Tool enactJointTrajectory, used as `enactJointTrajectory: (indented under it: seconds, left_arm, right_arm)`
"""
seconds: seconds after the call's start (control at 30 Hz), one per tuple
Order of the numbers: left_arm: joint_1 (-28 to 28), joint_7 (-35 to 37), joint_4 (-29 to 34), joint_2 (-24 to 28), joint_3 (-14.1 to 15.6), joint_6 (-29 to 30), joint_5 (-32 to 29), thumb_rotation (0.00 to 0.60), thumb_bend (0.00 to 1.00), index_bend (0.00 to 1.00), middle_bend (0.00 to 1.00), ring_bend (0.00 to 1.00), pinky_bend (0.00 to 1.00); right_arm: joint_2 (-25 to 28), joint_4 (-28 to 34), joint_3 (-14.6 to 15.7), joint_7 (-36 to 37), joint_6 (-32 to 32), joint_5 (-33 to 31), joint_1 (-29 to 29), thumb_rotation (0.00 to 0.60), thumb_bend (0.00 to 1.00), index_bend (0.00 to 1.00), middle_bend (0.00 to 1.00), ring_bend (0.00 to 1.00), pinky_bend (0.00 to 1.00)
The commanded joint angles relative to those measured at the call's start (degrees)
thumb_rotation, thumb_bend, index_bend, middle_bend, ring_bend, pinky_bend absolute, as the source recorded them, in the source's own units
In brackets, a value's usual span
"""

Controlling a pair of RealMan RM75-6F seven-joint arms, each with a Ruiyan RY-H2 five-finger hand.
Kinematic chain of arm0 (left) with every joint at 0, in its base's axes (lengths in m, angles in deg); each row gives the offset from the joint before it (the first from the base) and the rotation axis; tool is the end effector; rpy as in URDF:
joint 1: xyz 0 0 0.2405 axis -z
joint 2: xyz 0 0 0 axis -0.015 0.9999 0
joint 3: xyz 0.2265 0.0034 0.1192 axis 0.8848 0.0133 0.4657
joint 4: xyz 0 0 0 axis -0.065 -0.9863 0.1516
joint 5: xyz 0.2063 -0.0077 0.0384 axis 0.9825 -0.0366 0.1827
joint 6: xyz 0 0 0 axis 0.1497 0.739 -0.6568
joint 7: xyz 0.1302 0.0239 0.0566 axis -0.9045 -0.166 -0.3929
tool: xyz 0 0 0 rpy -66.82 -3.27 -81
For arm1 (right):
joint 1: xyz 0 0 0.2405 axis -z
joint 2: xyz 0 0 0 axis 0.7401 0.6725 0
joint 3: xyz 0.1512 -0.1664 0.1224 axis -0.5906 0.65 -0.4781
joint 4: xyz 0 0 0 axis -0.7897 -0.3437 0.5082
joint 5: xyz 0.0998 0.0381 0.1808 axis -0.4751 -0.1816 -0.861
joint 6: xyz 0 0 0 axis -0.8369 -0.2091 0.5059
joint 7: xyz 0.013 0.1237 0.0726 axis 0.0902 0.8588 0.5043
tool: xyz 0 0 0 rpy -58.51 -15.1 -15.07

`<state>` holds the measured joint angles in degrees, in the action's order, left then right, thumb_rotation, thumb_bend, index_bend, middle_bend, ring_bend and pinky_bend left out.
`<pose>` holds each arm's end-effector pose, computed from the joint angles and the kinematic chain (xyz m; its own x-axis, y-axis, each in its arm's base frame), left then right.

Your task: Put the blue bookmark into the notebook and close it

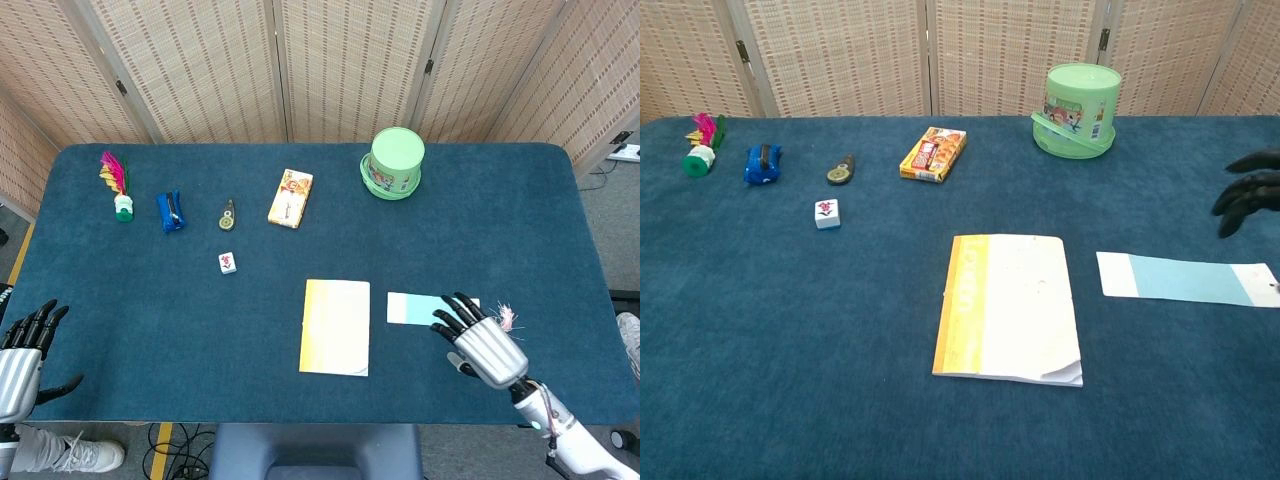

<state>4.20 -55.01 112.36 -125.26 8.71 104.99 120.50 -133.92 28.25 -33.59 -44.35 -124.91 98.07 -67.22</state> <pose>-0.3047 0.1661 0.1615 0.4856 -0.0017 0.8742 0.8741 -0.0111 -0.4856 -0.2530 -0.2223 0.0706 0.6277 -0.0428 0.7773 -0.6539 -0.5707 0.4966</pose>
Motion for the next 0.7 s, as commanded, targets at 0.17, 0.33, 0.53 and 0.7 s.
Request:
enactJointTrajectory:
  seconds: [0.17,0.33,0.53,0.7]
  left_arm:
    - [-0.39,1.18,-0.54,0.56,0.09,-0.47,-1.05,0.600,0.11,0.11,0.07,0.13,0.18]
    - [-0.52,1.44,-0.87,0.68,0.02,-0.55,-1.39,0.600,0.11,0.11,0.07,0.13,0.18]
    - [-0.55,1.67,-1.43,0.51,-0.05,-1.04,-2.03,0.600,0.11,0.11,0.07,0.13,0.18]
    - [-0.55,2.03,-1.83,0.47,-0.16,-1.31,-2.39,0.600,0.11,0.11,0.07,0.13,0.18]
  right_arm:
    - [-9.91,-10.72,-0.34,2.15,7.15,4.44,-8.88,0.600,0.22,0.40,0.29,0.15,0.16]
    - [-14.96,-16.69,-0.13,3.96,8.26,6.25,-13.04,0.600,0.18,0.42,0.31,0.16,0.17]
    - [-19.61,-23.17,0.97,6.04,7.50,8.17,-16.68,0.600,0.16,0.44,0.32,0.17,0.17]
    - [-21.84,-26.62,2.27,7.26,7.14,8.86,-18.77,0.600,0.15,0.44,0.32,0.17,0.17]
